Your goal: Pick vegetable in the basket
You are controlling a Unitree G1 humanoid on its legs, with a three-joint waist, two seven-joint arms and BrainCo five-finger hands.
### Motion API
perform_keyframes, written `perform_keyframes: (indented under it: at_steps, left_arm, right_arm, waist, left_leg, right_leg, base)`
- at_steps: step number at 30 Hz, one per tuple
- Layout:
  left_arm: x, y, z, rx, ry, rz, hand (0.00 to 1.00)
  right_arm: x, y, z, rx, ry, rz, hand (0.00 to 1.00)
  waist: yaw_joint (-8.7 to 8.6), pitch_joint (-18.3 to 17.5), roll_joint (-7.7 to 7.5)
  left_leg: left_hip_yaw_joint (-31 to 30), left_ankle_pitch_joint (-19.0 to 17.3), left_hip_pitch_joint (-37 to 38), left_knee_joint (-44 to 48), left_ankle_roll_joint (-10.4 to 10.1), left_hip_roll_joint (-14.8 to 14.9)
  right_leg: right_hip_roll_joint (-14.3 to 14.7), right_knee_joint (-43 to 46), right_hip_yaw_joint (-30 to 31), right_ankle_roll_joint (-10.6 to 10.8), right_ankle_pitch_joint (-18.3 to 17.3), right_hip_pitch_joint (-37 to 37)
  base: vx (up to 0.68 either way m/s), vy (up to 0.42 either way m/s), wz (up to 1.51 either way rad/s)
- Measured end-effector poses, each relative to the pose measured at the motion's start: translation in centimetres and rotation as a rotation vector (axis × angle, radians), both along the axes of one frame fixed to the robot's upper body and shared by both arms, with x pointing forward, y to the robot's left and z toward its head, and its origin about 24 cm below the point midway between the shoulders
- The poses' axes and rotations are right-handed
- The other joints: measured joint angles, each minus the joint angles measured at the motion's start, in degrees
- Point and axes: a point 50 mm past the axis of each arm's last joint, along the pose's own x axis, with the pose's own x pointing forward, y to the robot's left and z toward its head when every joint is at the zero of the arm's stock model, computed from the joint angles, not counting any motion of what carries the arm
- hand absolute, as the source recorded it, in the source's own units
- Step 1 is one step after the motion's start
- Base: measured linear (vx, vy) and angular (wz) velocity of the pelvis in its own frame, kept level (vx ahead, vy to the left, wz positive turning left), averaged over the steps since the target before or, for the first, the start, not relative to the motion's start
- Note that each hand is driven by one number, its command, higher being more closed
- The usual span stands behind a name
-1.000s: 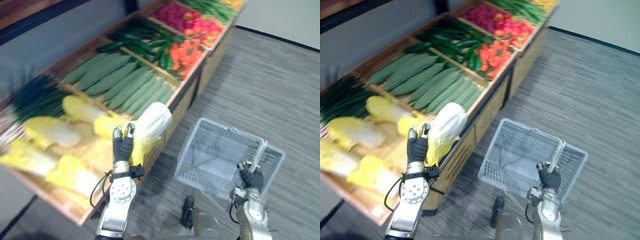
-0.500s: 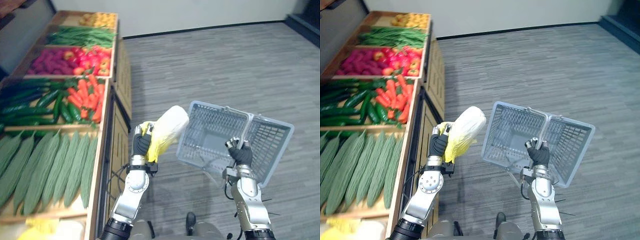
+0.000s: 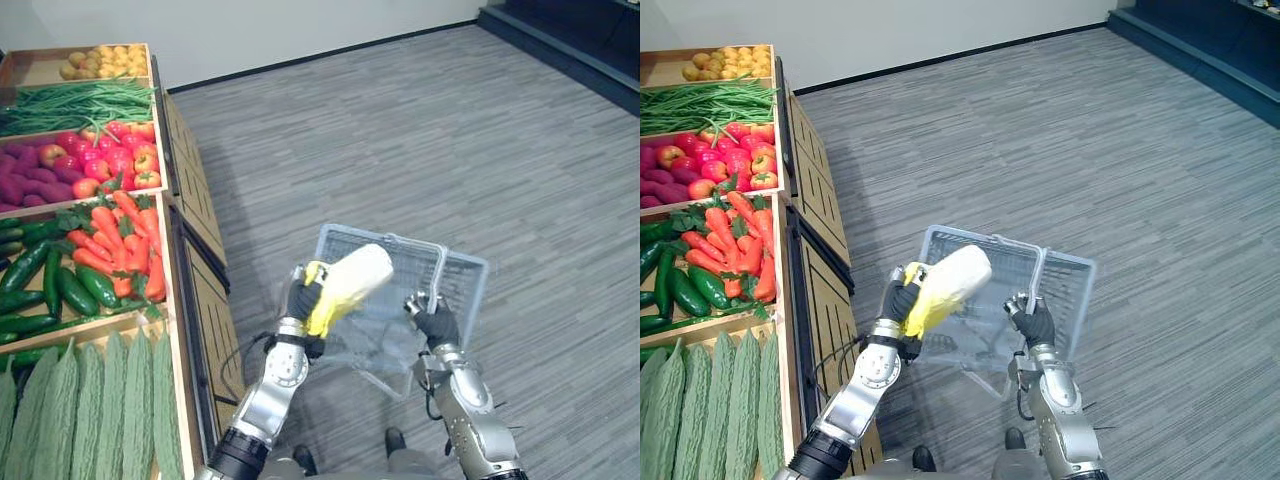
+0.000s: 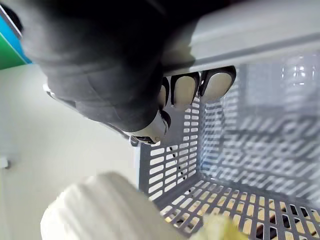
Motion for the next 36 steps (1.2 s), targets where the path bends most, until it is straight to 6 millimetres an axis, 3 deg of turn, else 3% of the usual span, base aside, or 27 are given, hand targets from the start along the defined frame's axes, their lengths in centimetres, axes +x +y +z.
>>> perform_keyframes:
  at_steps: [3,4,10,17,27,36]
  left_arm:
    - [-0.2,-0.1,-1.0,0.03,0.044,-0.014,1.0]
    - [-0.3,-0.1,-1.4,0.045,0.055,-0.015,0.0]
    - [-0.8,0.6,-4.3,0.115,0.185,0.01,0.0]
    - [-1.1,1.6,-5.6,0.182,0.248,0.033,0.0]
    - [-1.1,1.9,-5.7,0.175,0.256,0.048,0.0]
    - [-1.0,1.2,-4.9,0.147,0.227,0.036,0.0]
  right_arm:
    - [-0.4,0.3,-0.4,0.018,0.022,0.009,1.0]
    - [-0.5,0.4,-0.5,0.029,0.03,0.012,1.0]
    - [-0.8,1.7,-0.6,0.148,0.056,0.047,1.0]
    - [-1.1,2.8,-0.7,0.195,0.068,0.097,1.0]
    - [-2.0,2.7,-1.4,0.23,0.106,0.088,1.0]
    - [-3.2,1.2,-3.0,0.198,0.169,0.011,1.0]
  waist:
    - [0.0,-0.18,-0.3]
    - [-0.12,-0.33,-0.4]
    - [-0.12,-1.19,-1.28]
    - [-0.81,-2.54,-1.31]
    - [-1.08,-2.76,-1.46]
    - [-1.26,-4.04,-1.28]
  left_leg:
    - [-0.18,0.45,0.48,-1.23,0.17,-0.31]
    - [-0.5,0.94,0.72,-2.01,0.3,-0.51]
    - [-1.85,4.14,2.47,-7.41,0.34,-1.32]
    - [-3.97,6.11,2.68,-9.62,0.22,-1.41]
    - [-4.48,7.76,3.53,-12.26,-0.39,-1.55]
    - [-4.71,8.51,3.45,-12.32,-0.54,-1.22]
  right_leg:
    - [-0.12,-0.1,-0.13,0.01,0.0,0.1]
    - [-0.21,-0.1,-0.43,0.01,0.0,0.15]
    - [-0.71,-0.56,-1.21,0.02,0.0,0.35]
    - [-0.68,-0.54,-3.14,0.03,0.01,0.72]
    - [-0.67,-0.64,-3.59,0.74,-0.7,0.77]
    - [-0.33,-0.55,-4.15,0.77,-0.82,0.69]
  base:
    - [0.0,0.006,0.04]
    - [-0.01,0.013,0.15]
    - [-0.01,0.002,0.11]
    - [-0.03,-0.014,0.17]
    - [-0.07,-0.027,0.01]
    - [-0.02,-0.015,0.01]
